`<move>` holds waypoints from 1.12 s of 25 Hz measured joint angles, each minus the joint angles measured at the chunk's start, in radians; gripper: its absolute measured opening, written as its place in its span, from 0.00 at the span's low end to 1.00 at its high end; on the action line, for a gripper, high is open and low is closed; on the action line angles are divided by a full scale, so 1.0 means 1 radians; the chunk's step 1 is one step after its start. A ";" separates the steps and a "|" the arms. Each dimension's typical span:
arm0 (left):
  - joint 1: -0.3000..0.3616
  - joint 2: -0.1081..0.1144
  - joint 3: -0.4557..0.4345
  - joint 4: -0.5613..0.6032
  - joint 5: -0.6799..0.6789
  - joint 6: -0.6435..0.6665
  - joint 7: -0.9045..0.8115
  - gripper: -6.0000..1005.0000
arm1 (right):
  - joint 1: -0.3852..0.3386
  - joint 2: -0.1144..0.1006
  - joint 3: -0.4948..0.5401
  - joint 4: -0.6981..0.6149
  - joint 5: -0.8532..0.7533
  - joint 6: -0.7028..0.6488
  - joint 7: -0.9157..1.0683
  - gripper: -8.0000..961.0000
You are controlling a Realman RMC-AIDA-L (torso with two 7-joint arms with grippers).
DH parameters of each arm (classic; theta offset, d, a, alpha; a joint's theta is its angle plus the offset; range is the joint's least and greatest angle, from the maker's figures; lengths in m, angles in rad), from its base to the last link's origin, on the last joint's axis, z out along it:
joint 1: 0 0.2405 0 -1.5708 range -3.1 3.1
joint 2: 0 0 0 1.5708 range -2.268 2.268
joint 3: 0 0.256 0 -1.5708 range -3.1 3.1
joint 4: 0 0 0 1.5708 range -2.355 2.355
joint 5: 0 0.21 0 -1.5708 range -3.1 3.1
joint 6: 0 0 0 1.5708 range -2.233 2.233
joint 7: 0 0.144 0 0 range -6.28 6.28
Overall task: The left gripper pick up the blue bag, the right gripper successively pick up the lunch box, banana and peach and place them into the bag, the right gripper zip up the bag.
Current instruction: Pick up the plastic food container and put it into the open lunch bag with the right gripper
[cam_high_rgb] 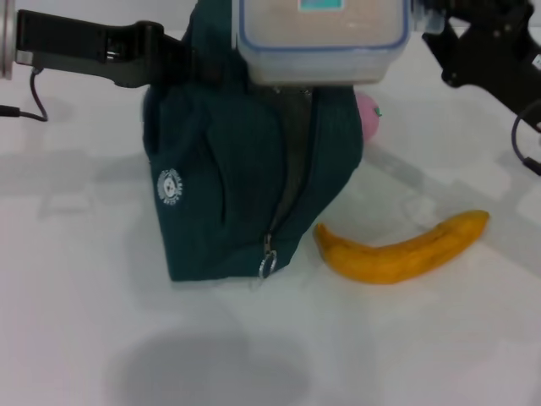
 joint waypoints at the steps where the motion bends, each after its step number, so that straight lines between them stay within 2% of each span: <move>1: 0.001 0.000 0.000 -0.002 -0.004 0.000 0.001 0.04 | -0.002 0.000 -0.005 0.000 0.000 0.006 0.000 0.11; 12: 0.018 0.006 -0.007 -0.015 -0.029 -0.001 0.007 0.04 | -0.049 -0.003 -0.065 -0.029 -0.004 0.095 -0.028 0.11; 23: 0.022 0.008 -0.008 -0.015 -0.030 0.000 0.007 0.04 | -0.079 -0.009 -0.061 -0.062 -0.001 0.097 -0.040 0.11; 28: 0.022 0.006 -0.005 -0.015 -0.034 0.000 0.007 0.04 | -0.069 -0.007 -0.070 -0.068 -0.005 0.106 -0.041 0.11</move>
